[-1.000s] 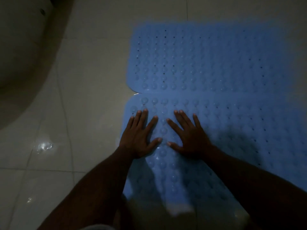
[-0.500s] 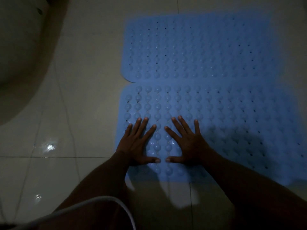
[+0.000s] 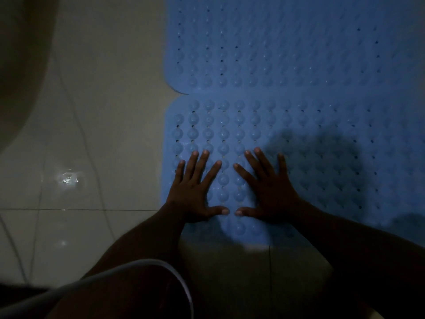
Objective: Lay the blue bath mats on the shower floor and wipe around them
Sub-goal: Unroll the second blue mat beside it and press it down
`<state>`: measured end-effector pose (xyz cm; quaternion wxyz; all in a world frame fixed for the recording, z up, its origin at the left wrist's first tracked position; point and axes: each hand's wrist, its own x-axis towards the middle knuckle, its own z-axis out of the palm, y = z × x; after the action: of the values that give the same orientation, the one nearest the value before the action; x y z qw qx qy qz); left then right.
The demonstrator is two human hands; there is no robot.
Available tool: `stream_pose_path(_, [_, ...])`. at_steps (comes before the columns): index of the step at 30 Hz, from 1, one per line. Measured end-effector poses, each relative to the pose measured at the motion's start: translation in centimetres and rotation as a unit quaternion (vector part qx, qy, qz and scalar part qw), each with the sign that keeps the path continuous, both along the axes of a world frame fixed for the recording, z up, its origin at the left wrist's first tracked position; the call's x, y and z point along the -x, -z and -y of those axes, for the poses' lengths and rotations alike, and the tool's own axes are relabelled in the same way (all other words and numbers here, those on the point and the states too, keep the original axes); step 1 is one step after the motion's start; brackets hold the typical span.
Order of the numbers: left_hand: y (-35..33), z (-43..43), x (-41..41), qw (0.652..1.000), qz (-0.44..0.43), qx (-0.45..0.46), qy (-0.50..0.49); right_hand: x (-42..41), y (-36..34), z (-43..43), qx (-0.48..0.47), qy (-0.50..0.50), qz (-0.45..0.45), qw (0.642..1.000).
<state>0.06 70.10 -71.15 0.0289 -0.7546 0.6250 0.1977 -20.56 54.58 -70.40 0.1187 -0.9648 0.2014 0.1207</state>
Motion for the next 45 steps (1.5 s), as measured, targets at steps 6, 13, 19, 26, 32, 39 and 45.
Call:
stream_pose_path(6, [-0.3, 0.0, 0.4, 1.0, 0.012, 0.005, -0.004, -0.2, -0.1, -0.1, -0.015, 0.005, 0.001, 1.0])
stream_pose_path(13, [-0.5, 0.1, 0.2, 1.0, 0.0, 0.0, -0.005, -0.1, -0.4, 0.0, -0.026, 0.015, 0.007, 1.0])
stream_pose_path(19, [-1.4, 1.7, 1.5, 0.998, 0.024, 0.04, 0.044, 1.3, -1.1, 0.9, -0.004, 0.002, 0.02, 1.0])
stream_pose_path(26, [-2.1, 8.1, 5.7, 0.989, 0.006, 0.061, 0.134, 12.1, -4.1, 8.9, 0.054, 0.04, -0.048, 0.997])
stream_pose_path(32, [-1.6, 14.6, 12.8, 0.98, -0.014, 0.045, 0.192, 19.3, -5.3, 13.9, 0.055, 0.027, -0.084, 0.995])
stream_pose_path(39, [-0.2, 20.1, 18.2, 0.966, 0.01, 0.029, 0.255, 23.8, -3.3, 16.7, 0.036, -0.007, -0.079, 0.996])
stream_pose_path(45, [0.3, 20.4, 18.8, 0.969, 0.019, 0.017, 0.247, 24.5, -1.3, 17.4, 0.011, -0.014, -0.041, 0.999])
